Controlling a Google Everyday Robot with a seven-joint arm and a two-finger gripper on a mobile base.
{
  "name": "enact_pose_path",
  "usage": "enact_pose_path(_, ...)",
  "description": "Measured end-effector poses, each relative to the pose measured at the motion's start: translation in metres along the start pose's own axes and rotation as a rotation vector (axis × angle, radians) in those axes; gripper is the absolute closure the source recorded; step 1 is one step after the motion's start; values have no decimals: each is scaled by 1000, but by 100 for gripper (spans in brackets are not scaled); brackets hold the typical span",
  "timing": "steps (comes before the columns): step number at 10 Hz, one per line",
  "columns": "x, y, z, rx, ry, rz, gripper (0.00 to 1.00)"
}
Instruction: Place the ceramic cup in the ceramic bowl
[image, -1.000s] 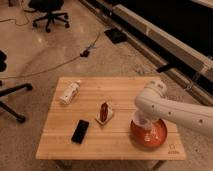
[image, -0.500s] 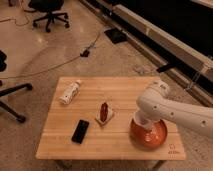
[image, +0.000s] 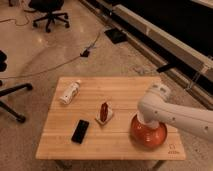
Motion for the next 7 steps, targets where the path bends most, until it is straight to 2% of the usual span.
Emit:
enact_pose_path(3, -2, 2, -1, -23, 26, -14, 20)
enact_pose_path(5, -3, 1, -2, -15, 18, -34, 20)
enact_pose_path(6, -4, 0, -2, 40, -23, -48, 20)
enact_pose_path(7, -5, 2, 0, 99, -85, -54, 20)
